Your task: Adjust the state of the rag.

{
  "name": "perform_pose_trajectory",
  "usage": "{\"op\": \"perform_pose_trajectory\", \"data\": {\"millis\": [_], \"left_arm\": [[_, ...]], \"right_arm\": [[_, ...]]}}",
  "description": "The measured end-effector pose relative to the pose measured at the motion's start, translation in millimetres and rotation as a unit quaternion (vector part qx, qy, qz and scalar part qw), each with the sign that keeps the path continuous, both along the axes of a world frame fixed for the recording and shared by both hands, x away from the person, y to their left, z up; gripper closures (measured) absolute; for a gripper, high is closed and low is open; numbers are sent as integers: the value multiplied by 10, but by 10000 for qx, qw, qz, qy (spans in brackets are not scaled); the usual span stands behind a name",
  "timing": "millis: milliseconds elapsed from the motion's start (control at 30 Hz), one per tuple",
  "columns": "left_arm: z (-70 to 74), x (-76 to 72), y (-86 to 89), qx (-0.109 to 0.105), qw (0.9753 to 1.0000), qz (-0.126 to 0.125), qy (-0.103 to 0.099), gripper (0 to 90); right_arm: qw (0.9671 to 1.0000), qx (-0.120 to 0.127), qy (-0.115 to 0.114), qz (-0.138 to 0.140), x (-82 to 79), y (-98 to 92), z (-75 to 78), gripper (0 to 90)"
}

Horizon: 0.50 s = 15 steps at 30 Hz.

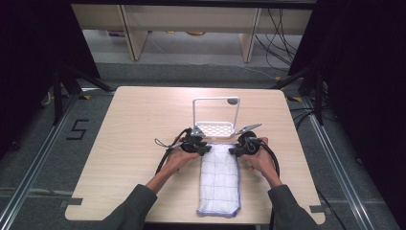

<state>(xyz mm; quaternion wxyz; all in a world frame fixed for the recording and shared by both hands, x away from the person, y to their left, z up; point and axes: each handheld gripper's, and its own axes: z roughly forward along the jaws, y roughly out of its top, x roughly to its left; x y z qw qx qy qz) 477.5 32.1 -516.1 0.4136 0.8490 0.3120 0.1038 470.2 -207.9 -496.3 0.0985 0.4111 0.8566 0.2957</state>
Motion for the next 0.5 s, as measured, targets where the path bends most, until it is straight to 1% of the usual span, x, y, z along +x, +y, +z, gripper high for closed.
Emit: {"op": "perform_pose_trajectory", "data": {"millis": [33, 67, 100, 133, 167, 200, 233, 267, 333, 367, 400, 433, 467, 500], "left_arm": [[8, 0, 4, 29, 10000, -56, -74, 777], [7, -4, 4, 29, 9999, -26, -118, 795], [8, -8, 4, 70, 9998, -15, -171, 801], [13, -11, 7, 83, 9998, 0, -188, 808], [15, -9, 12, 31, 9998, 10, -189, 815], [25, -14, 18, 47, 9998, 39, -209, 824], [34, -11, 26, 3, 9998, 25, -221, 828], [43, -15, 31, 5, 9997, 22, -234, 831], [67, -20, 46, -7, 9996, -15, -285, 834], [76, -28, 46, -29, 9995, -5, -304, 834], [85, -32, 50, -21, 9995, -2, -313, 834], [103, -35, 60, -25, 9994, -8, -354, 834], [111, -37, 64, -43, 9994, 19, -356, 834], [118, -34, 73, -83, 9993, -4, -367, 834]], "right_arm": [[10000, 23, 11, 36, -4, 2, -1, 723], [9998, 107, 54, 152, -8, 8, -1, 778], [9997, 168, -36, 172, -10, 23, -23, 807], [9997, 127, 33, 203, -16, 22, -4, 821], [9996, 196, -28, 196, -13, 37, -18, 826], [9997, 116, -80, 195, -9, 37, -14, 831], [9996, 147, -61, 220, -15, 40, -6, 833], [9995, 191, -35, 237, -17, 34, 16, 835], [9997, 128, -88, 201, -22, 15, 58, 835], [9992, 208, -214, 255, -19, 13, 57, 836], [9993, 233, -120, 255, -33, 7, 99, 836], [9989, 303, -247, 260, -32, 10, 92, 836], [9989, 291, -225, 274, -41, 4, 132, 837], [9987, 374, -254, 253, -45, 10, 141, 837]]}}
